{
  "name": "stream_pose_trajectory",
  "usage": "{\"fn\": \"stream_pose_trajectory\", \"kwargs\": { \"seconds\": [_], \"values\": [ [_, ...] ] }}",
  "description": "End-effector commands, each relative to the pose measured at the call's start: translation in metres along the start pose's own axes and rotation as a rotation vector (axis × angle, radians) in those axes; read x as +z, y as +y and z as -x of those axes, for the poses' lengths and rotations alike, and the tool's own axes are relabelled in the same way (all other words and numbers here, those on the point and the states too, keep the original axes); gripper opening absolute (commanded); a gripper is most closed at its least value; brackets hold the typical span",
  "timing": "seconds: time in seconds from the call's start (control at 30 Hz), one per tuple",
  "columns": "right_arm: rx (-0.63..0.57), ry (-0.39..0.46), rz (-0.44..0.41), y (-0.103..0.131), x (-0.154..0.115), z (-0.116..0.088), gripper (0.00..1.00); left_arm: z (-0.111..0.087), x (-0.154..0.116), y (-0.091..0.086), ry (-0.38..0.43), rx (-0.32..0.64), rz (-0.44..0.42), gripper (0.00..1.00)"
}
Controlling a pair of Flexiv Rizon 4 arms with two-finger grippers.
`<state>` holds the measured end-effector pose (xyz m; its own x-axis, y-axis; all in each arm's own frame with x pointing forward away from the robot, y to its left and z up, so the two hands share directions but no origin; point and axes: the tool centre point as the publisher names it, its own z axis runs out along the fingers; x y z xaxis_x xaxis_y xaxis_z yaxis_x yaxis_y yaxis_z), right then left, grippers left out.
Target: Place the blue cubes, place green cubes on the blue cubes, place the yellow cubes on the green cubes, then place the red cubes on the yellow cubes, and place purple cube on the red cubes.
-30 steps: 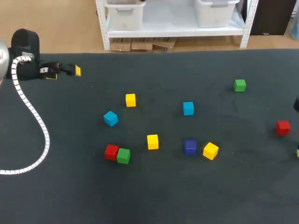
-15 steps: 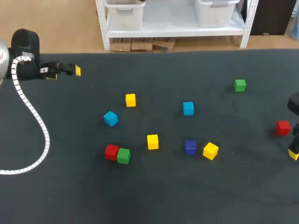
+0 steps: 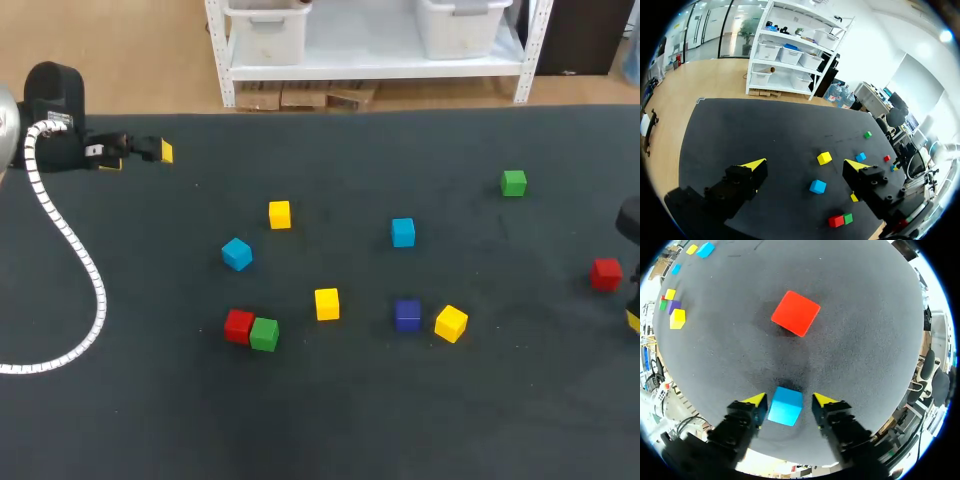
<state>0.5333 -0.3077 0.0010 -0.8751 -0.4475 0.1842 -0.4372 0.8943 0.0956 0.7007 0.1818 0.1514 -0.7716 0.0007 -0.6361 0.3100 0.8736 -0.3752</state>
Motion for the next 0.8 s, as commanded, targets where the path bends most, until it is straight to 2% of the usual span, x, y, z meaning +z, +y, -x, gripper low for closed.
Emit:
{"fn": "stream_pose_trajectory", "kwargs": {
  "seconds": [0.03, 0.13, 0.33, 0.4, 0.47, 0.63, 0.8],
  "values": [
    [0.005, 0.002, 0.004, -0.002, 0.0, -0.002, 0.32, -0.001, 0.0, 0.002, -0.006, 0.002, -0.012, 1.0],
    [0.006, 0.007, 0.011, -0.001, 0.0, -0.003, 0.01, -0.001, 0.0, 0.002, -0.006, 0.002, -0.012, 1.0],
    [-0.042, -0.023, 0.0, 0.003, -0.017, 0.007, 0.0, -0.001, 0.0, 0.002, -0.006, 0.002, -0.012, 1.0],
    [-0.083, -0.026, -0.013, 0.005, -0.028, 0.015, 0.0, -0.001, 0.0, 0.002, -0.006, 0.002, -0.012, 1.0],
    [-0.173, -0.004, -0.062, 0.006, -0.039, 0.023, 0.0, -0.001, 0.0, 0.002, -0.006, 0.002, -0.012, 1.0],
    [-0.303, -0.021, -0.125, 0.003, -0.073, 0.053, 0.0, -0.001, 0.0, 0.002, -0.006, 0.002, -0.012, 1.0],
    [-0.438, -0.061, -0.122, 0.015, -0.101, 0.084, 0.0, -0.001, 0.0, 0.002, -0.006, 0.002, -0.012, 1.0]
  ]
}}
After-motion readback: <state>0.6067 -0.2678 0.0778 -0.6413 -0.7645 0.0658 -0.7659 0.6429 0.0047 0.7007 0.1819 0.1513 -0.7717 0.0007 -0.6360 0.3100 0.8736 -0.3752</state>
